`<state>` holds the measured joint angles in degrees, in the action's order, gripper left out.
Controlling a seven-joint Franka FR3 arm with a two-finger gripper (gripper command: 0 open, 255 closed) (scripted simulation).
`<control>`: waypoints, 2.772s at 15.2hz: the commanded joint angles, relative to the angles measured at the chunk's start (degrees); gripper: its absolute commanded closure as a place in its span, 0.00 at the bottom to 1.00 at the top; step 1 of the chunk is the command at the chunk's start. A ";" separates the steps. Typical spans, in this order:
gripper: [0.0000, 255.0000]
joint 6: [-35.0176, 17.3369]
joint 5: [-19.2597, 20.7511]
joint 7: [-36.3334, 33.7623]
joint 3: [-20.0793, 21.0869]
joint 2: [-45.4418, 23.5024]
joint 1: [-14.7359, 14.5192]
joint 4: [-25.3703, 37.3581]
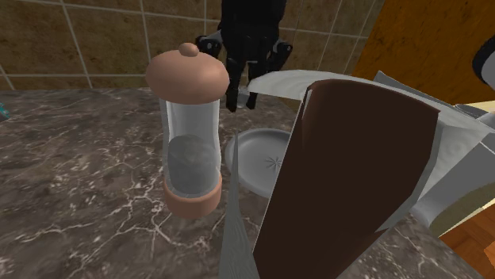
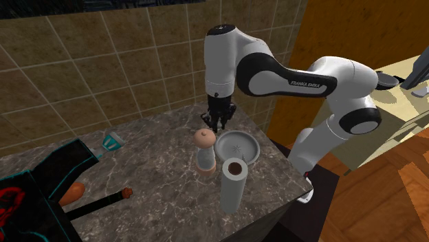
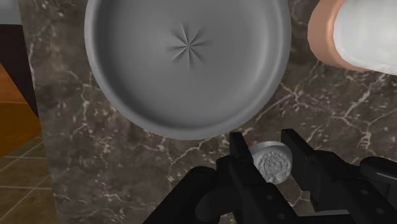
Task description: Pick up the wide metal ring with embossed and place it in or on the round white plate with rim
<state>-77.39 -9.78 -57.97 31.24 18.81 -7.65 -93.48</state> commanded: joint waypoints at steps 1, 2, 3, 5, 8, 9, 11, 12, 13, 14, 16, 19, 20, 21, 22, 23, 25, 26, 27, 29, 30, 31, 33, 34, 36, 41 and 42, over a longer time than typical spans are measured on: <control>1.00 0.98 -2.17 0.39 -1.21 4.89 -0.84 -3.49; 1.00 1.40 -3.01 0.62 -1.85 7.13 -1.35 -5.17; 1.00 1.89 -3.78 0.79 -2.46 9.30 -1.88 -6.75; 1.00 2.23 -5.21 1.11 -3.52 13.68 -3.05 -10.63; 1.00 0.09 -5.60 1.52 -3.50 14.95 -3.37 -14.00; 1.00 -0.62 -5.74 1.66 -3.47 15.34 -3.47 -15.10; 1.00 -2.02 -6.01 1.91 -3.39 16.10 -3.67 -17.24; 1.00 -2.72 -6.15 2.03 -3.34 16.46 -3.77 -18.29; 1.00 -3.42 -6.28 2.14 -3.28 16.81 -3.87 -19.32; 1.00 -4.11 -6.42 2.25 -3.22 17.14 -3.96 -20.35; 1.00 -5.50 -6.70 2.46 -3.07 17.78 -4.15 -22.35; 1.00 -6.19 -6.84 2.56 -2.99 18.08 -4.25 -23.33; 1.00 -6.19 -6.84 2.56 -2.99 18.07 -4.25 -23.32; 1.00 -6.19 -6.84 2.56 -2.99 18.07 -4.25 -23.32; 1.00 -6.19 -6.84 2.56 -2.99 18.07 -4.25 -23.32; 1.00 -6.19 -6.84 2.56 -2.99 18.07 -4.25 -23.32; 1.00 -6.18 -6.84 2.56 -2.99 18.07 -4.24 -23.31; 0.00 -6.18 -6.84 2.56 -2.99 18.07 -4.24 -23.31; 0.00 -6.18 -6.84 2.56 -2.99 18.07 -4.24 -23.31; 0.00 -6.18 -6.84 2.56 -2.99 18.07 -4.24 -23.31; 0.00 -6.18 -6.84 2.56 -2.99 18.07 -4.24 -23.31; 0.00 -6.18 -6.84 2.56 -2.99 18.07 -4.24 -23.31; 0.00 -2.72 -6.15 2.03 -3.34 16.46 -3.77 -18.28; 0.00 -0.96 -5.80 1.72 -3.45 15.53 -3.52 -15.63; 0.00 0.43 -5.53 1.46 -3.51 14.74 -3.33 -13.47; 0.00 0.42 -5.53 1.45 -3.51 14.74 -3.33 -13.47; 0.00 0.42 -5.53 1.45 -3.51 14.74 -3.33 -13.47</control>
<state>-76.97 -15.32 -56.51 27.73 33.56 -10.99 -106.97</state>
